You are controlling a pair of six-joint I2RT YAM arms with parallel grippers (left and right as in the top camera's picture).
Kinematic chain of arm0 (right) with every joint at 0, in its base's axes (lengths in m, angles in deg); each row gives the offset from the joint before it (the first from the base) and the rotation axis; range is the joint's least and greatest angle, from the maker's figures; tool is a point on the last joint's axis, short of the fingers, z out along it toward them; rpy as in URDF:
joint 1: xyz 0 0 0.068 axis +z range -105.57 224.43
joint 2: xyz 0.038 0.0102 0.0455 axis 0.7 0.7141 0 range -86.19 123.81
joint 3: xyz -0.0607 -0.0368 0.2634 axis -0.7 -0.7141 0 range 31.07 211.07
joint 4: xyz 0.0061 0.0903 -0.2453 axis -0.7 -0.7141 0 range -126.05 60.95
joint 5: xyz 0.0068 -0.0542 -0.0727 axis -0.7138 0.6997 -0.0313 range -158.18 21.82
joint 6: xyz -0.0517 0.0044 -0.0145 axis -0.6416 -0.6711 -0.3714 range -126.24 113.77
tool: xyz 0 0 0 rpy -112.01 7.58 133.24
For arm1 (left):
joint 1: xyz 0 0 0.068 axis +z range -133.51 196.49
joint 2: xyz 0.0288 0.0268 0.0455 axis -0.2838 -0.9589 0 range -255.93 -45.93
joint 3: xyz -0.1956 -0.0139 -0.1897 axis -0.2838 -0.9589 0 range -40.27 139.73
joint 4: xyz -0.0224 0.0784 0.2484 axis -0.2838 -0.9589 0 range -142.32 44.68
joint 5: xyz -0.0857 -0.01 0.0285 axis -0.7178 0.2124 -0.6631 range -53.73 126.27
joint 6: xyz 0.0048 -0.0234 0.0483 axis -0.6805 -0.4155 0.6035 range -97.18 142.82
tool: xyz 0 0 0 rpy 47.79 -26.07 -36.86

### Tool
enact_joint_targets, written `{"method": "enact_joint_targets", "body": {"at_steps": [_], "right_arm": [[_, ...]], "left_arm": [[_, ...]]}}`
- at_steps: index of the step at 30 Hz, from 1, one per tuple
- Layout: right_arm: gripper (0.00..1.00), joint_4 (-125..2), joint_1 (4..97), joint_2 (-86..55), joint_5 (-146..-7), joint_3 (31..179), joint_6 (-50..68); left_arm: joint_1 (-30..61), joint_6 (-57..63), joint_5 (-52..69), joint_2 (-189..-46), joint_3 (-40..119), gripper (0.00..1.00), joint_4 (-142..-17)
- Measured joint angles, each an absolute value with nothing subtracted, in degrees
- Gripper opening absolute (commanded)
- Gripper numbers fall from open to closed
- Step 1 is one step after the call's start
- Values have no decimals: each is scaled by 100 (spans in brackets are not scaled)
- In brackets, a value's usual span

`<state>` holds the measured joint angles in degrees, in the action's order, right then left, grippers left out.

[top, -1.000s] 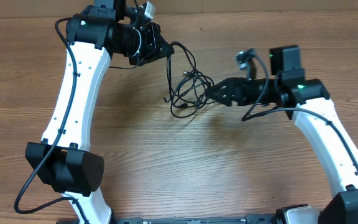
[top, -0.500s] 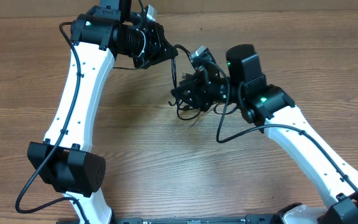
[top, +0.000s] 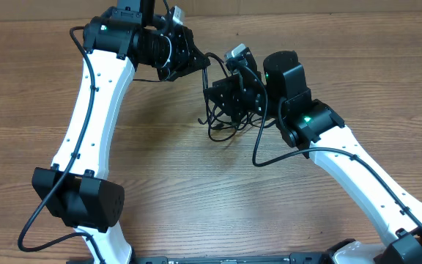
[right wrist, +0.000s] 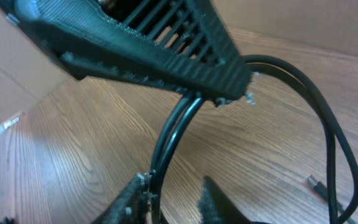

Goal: Untangle cables

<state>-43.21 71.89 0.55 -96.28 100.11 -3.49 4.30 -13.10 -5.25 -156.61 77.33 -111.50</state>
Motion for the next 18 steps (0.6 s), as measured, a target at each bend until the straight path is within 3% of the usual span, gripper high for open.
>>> {"method": "enact_joint_targets", "body": {"at_steps": [4,18], "right_arm": [[13,-4249,7189,55,-9619,10011,-190],[6,-3984,7191,282,-9936,10011,-6]], "left_arm": [[430,-1310,-529,-15661,7733,4,-11150],[430,-1310,-545,-15661,7733,4,-11152]]}}
